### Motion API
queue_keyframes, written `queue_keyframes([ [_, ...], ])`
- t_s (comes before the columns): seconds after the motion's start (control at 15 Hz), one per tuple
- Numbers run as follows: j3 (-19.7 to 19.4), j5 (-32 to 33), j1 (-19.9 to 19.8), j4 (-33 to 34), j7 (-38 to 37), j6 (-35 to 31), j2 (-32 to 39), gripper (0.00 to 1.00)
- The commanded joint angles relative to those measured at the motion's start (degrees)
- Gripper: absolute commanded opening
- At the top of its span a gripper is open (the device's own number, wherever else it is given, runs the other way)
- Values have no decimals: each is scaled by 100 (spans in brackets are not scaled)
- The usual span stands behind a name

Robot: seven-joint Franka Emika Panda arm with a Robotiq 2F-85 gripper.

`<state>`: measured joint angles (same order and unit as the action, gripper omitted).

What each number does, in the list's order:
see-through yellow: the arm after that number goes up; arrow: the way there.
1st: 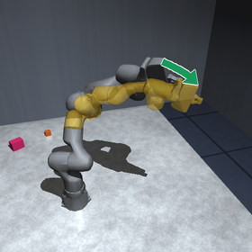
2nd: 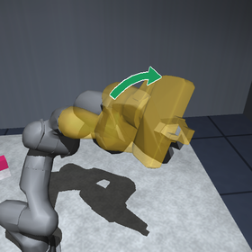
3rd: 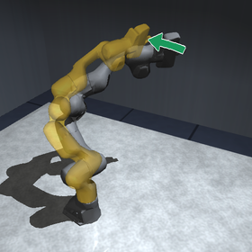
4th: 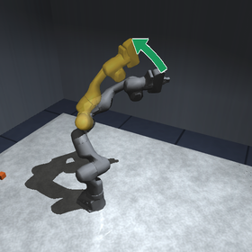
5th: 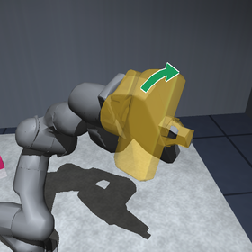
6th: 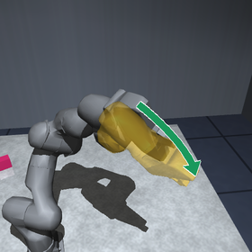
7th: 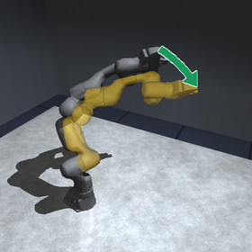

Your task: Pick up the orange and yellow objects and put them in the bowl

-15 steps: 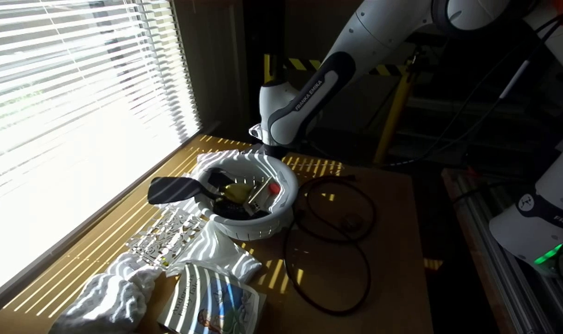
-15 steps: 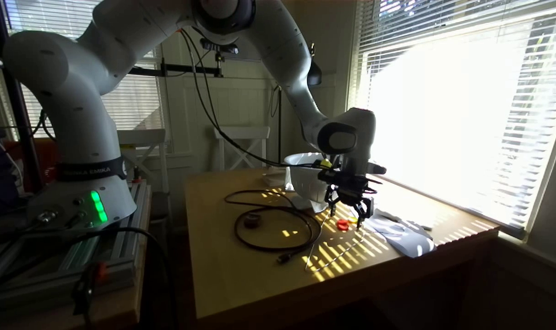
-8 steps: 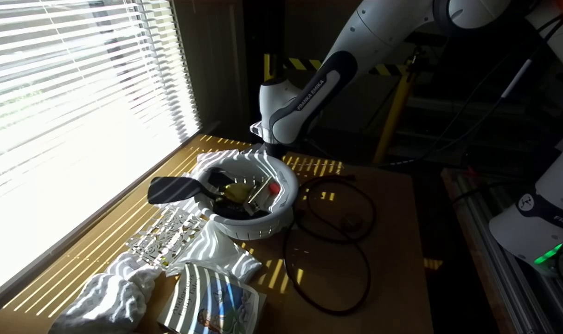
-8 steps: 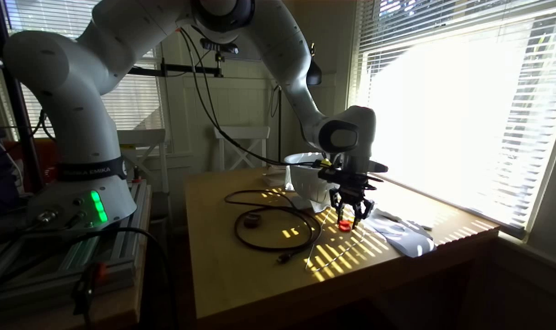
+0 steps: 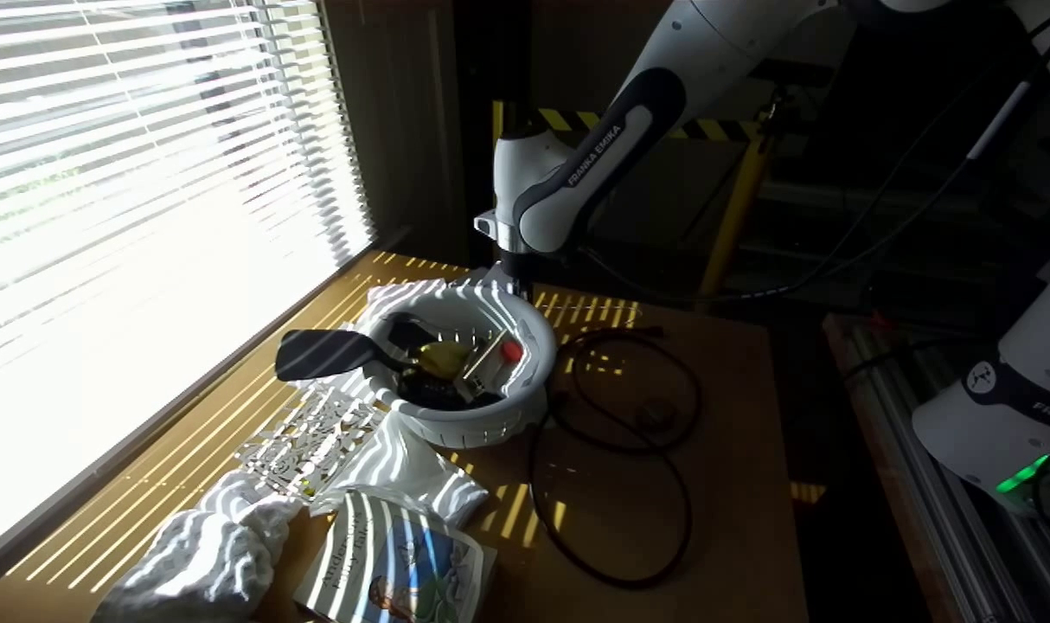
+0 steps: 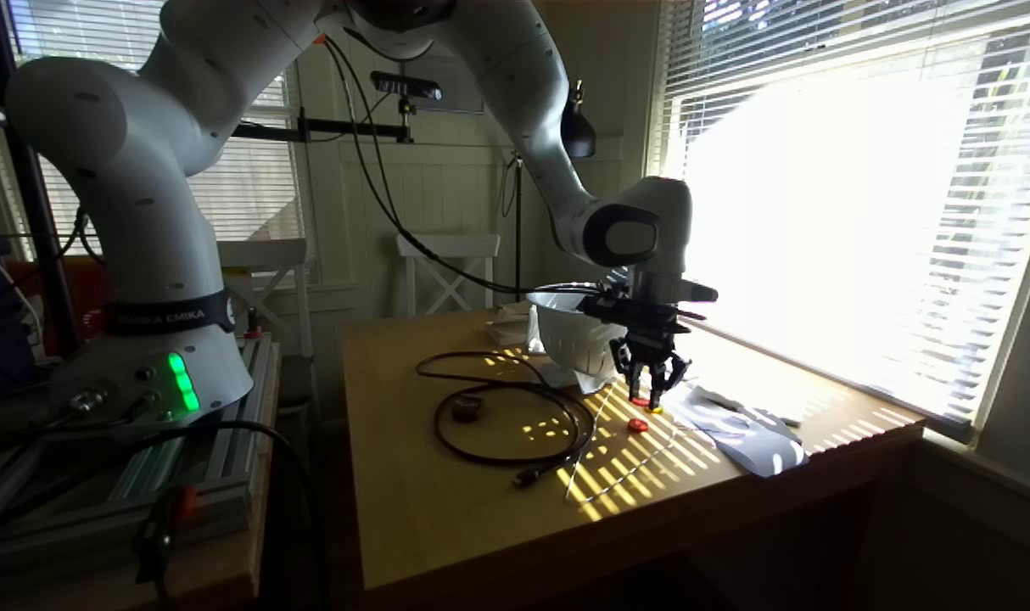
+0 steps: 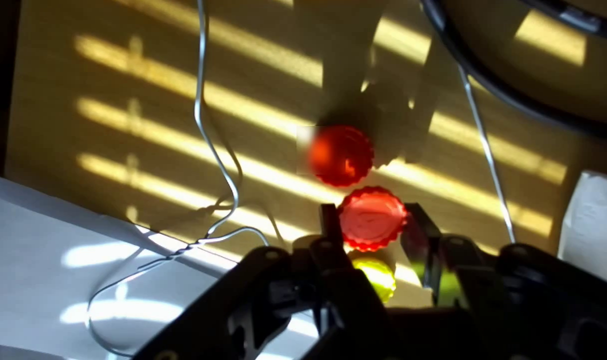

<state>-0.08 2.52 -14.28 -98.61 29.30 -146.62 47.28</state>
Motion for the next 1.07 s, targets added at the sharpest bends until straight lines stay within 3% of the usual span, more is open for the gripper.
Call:
queue_keyframes([
  [0.0,260,44,-330,-1352,285,-1238,-1131,11],
  [0.2,825,-107,-878,-2232,724,-2517,-1792,11],
  [0.4,2077,-76,-1937,-2687,1559,-3125,-2097,11],
  [0.67,3815,-64,-3247,-2873,2690,-2719,-2222,11],
  [0.8,4437,-45,-3641,-2670,3121,-2206,-2053,11],
  [0.87,4530,17,-3659,-2464,3285,-1854,-1913,11],
  [0.93,4590,60,-3673,-2268,3442,-1436,-1809,57],
  [1.0,4457,-179,-3500,-2122,3785,-1047,-1822,62],
])
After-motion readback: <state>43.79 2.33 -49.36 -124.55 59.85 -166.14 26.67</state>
